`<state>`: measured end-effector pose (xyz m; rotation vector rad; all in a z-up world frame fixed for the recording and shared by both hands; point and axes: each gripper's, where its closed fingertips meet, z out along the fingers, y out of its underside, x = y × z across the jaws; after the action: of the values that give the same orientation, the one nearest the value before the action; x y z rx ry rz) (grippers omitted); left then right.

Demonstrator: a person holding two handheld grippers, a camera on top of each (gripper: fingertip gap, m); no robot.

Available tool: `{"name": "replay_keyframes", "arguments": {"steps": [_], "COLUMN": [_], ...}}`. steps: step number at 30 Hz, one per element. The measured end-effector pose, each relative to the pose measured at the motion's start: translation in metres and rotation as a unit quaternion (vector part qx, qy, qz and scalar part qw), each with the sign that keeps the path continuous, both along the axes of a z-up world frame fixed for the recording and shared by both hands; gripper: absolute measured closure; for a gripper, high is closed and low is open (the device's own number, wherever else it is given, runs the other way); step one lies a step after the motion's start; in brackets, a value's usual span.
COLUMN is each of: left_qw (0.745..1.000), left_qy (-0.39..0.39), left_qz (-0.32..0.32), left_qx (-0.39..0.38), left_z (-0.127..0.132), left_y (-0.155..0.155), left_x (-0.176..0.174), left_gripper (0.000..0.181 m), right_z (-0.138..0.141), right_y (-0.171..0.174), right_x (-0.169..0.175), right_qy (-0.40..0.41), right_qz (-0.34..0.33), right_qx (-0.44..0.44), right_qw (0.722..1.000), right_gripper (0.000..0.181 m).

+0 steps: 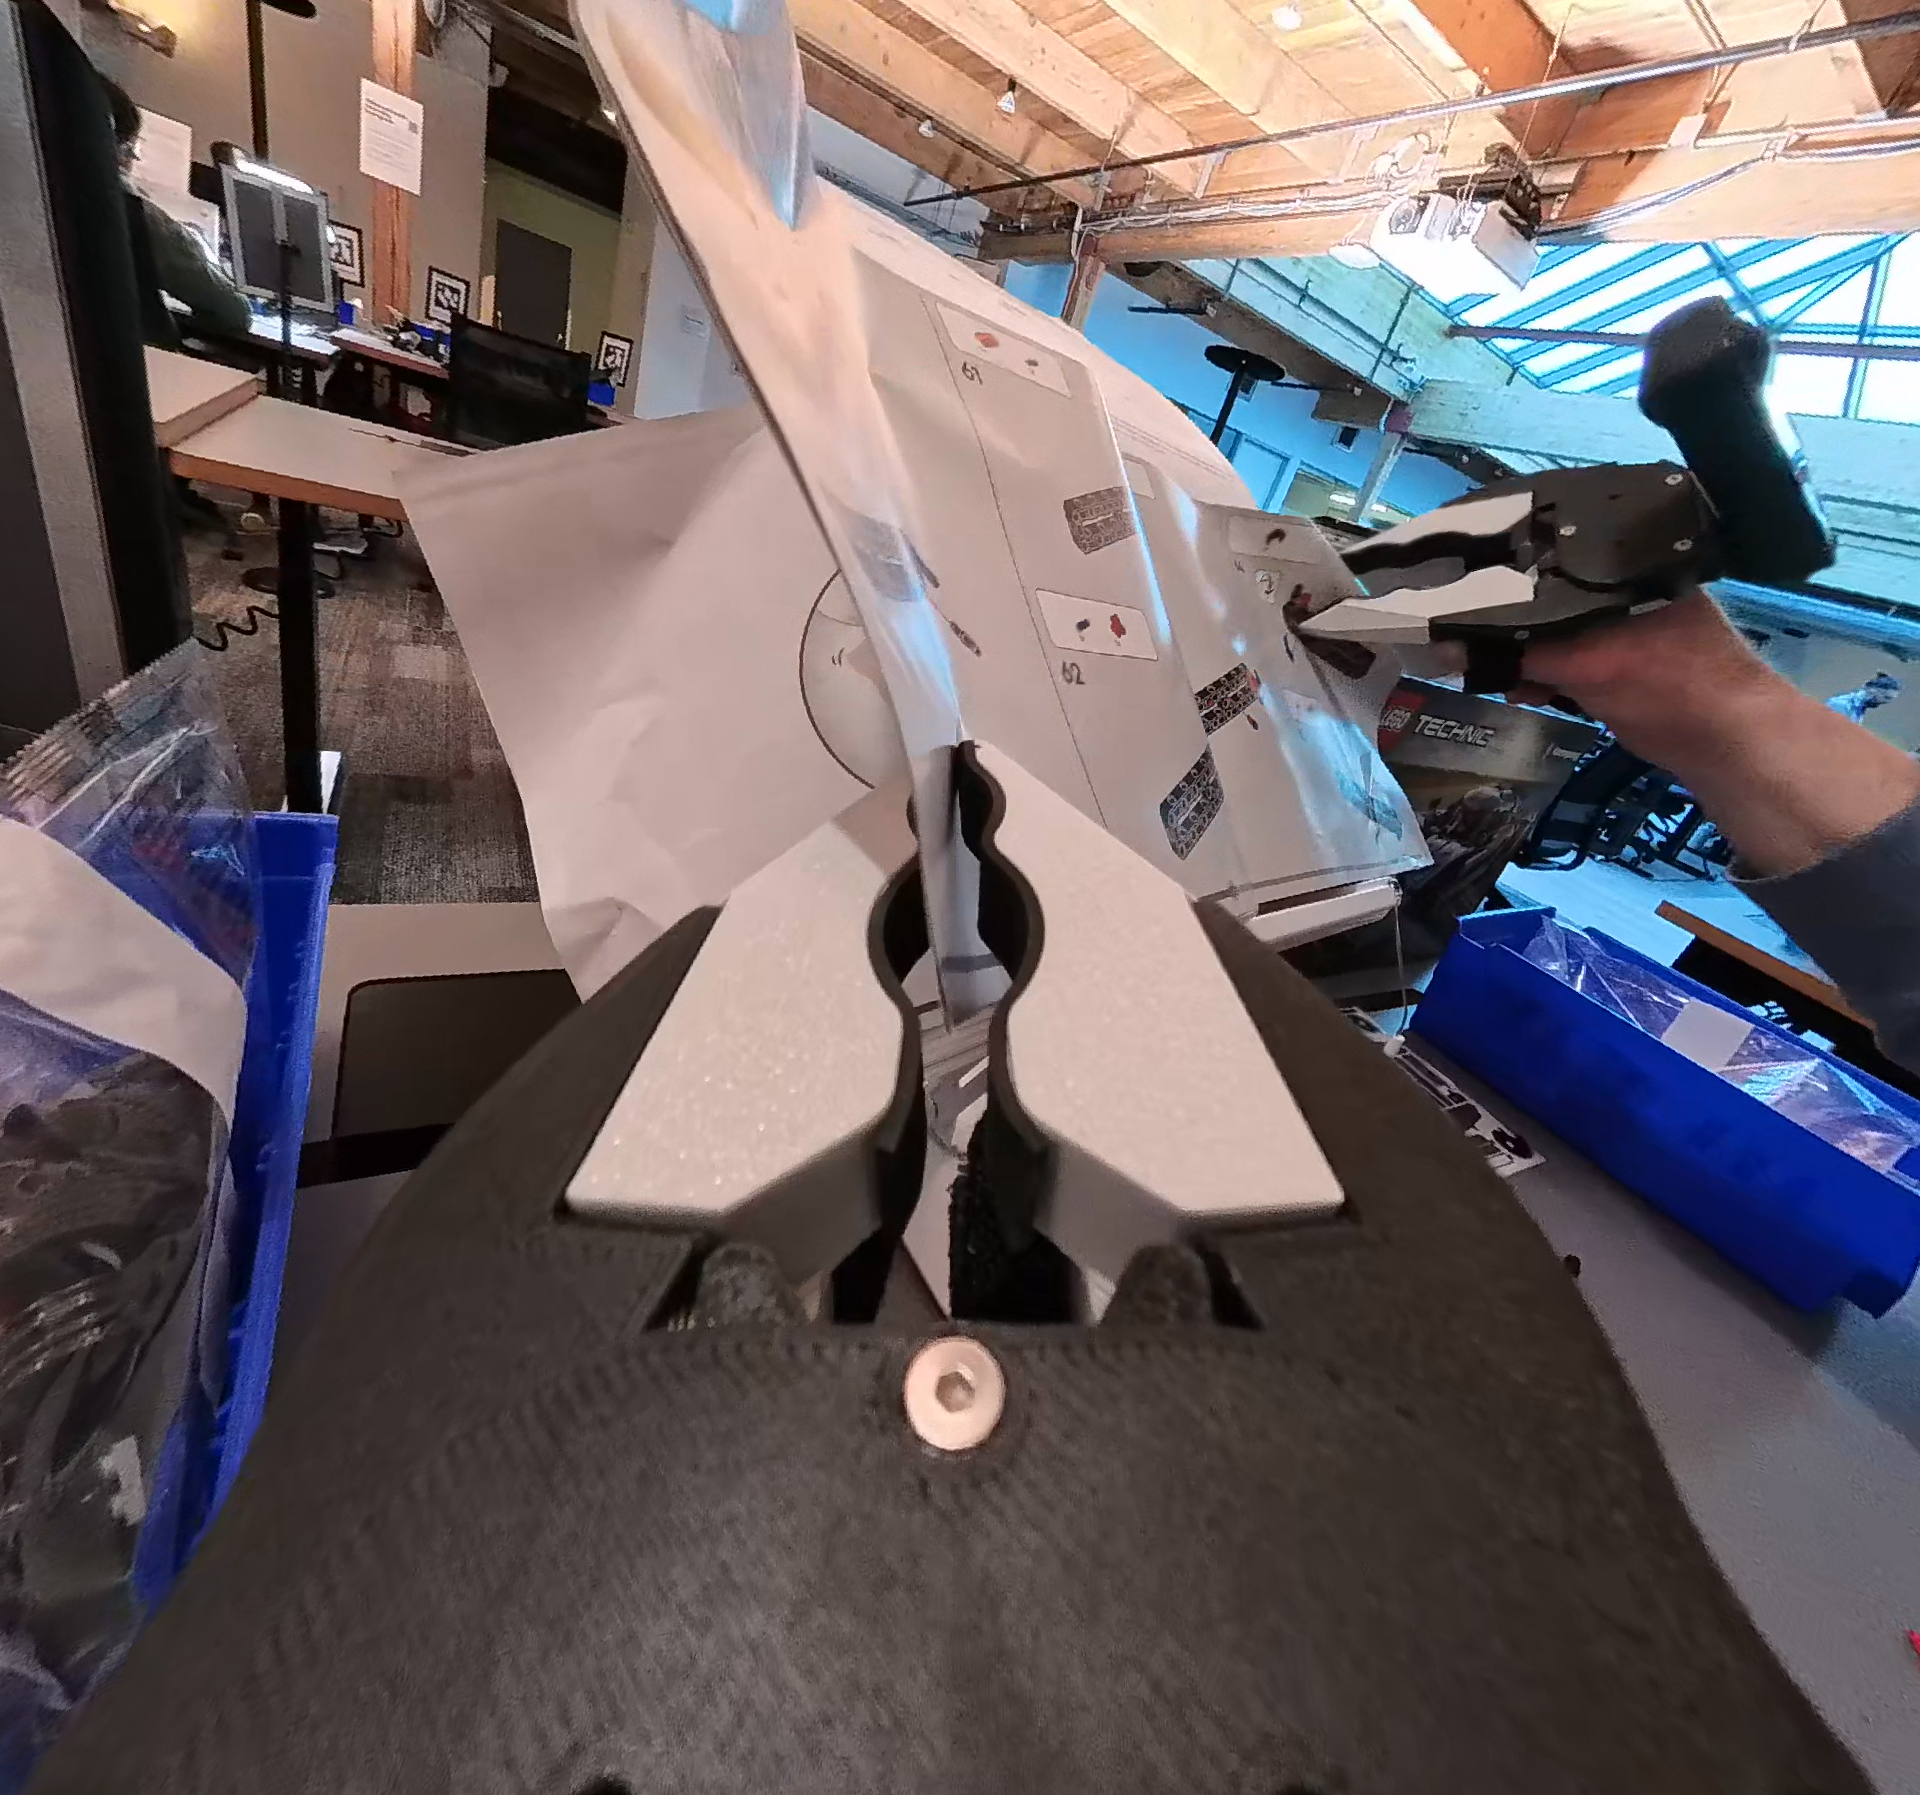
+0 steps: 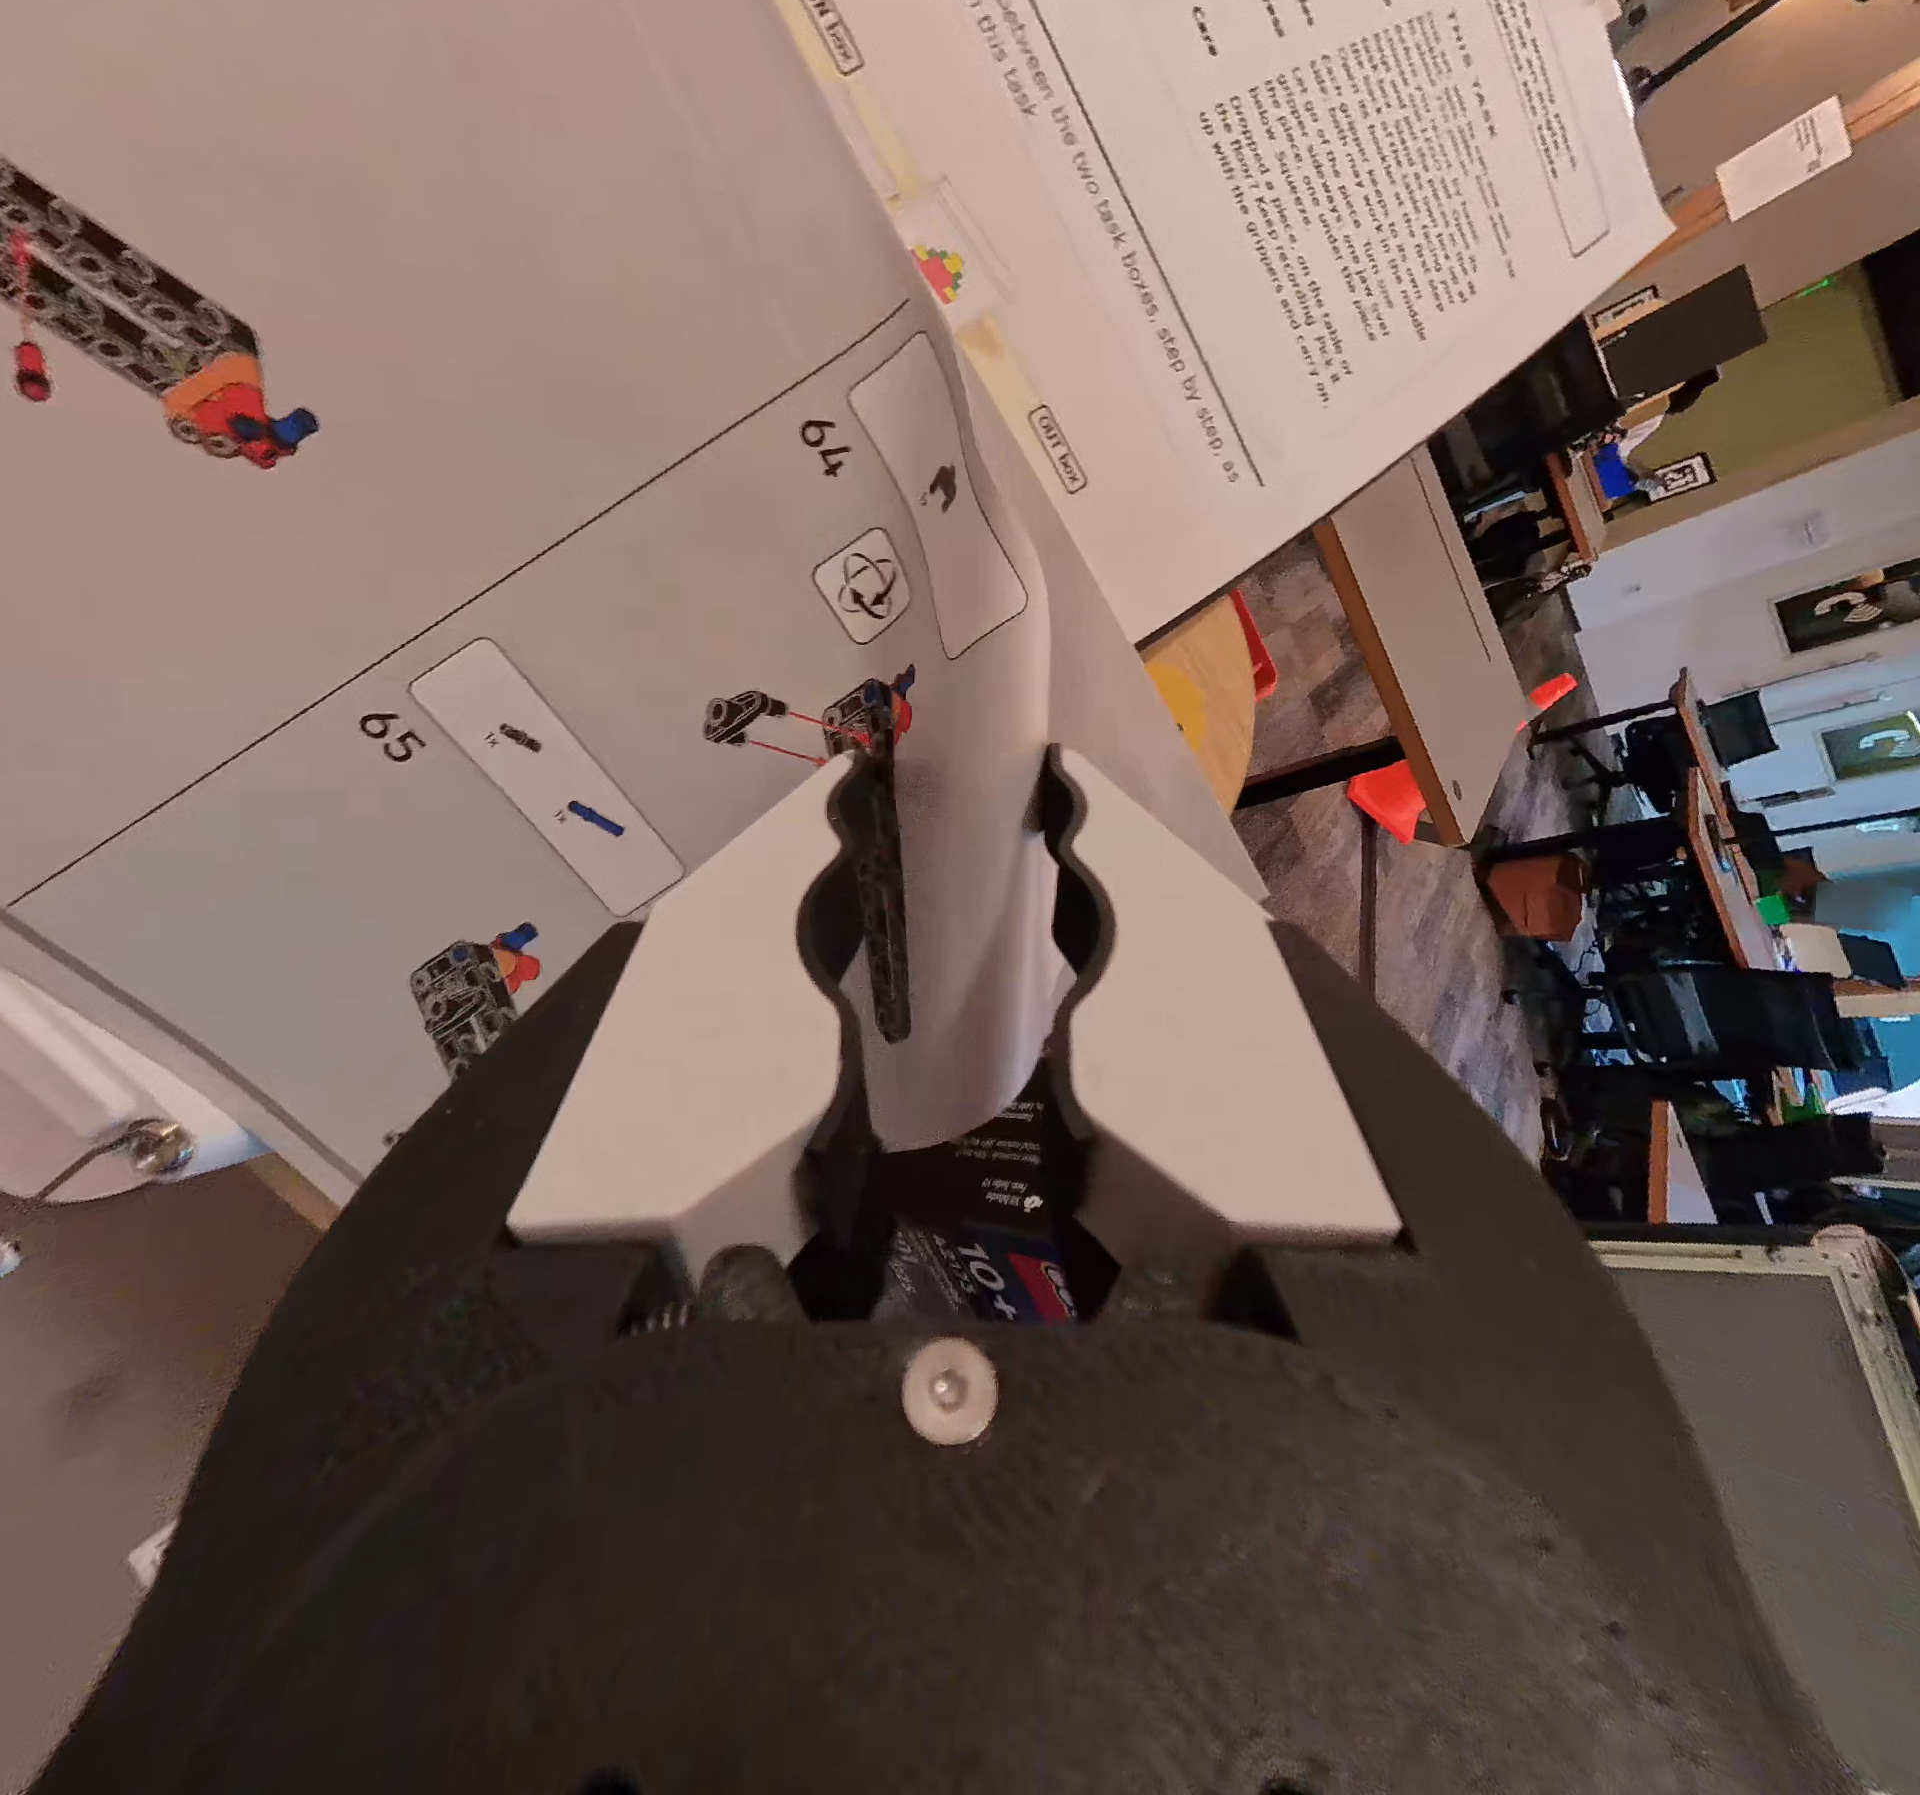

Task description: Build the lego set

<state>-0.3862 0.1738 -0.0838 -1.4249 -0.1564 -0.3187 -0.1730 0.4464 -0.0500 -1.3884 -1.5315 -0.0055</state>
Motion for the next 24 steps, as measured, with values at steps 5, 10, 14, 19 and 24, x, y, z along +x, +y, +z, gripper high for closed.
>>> {"name": "replay_keyframes", "arguments": {"steps": [5,10,14,19,24], "left_qw": [1.0,0.999,0.996,0.97,0.952], "left_qy": [0.016,0.027,0.033,0.128,0.255], "left_qz": [0.007,0.032,0.085,0.204,0.16], "left_qx": [-0.006,0.001,0.01,0.043,0.062], "left_z": [0.0,0.006,0.018,0.06,0.099], "left_y": [0.0,-0.003,-0.015,-0.061,-0.078], "left_x": [0.001,-0.006,-0.026,-0.05,0.011], "left_gripper": [0.181,0.173,0.158,0.12,0.129], "right_z": [0.001,0.005,0.028,0.042,0.048], "right_y": [-0.028,-0.086,-0.137,-0.17,-0.191], "right_x": [0.003,0.0,-0.018,-0.046,-0.075], "right_qy": [-0.024,-0.038,0.008,0.049,0.078], "right_qz": [0.031,0.101,0.17,0.207,0.222], "right_qx": [-0.028,-0.162,-0.288,-0.393,-0.434], "right_qw": [0.999,0.981,0.942,0.895,0.87], "right_gripper": [0.178,0.181,0.181,0.181,0.18]}}
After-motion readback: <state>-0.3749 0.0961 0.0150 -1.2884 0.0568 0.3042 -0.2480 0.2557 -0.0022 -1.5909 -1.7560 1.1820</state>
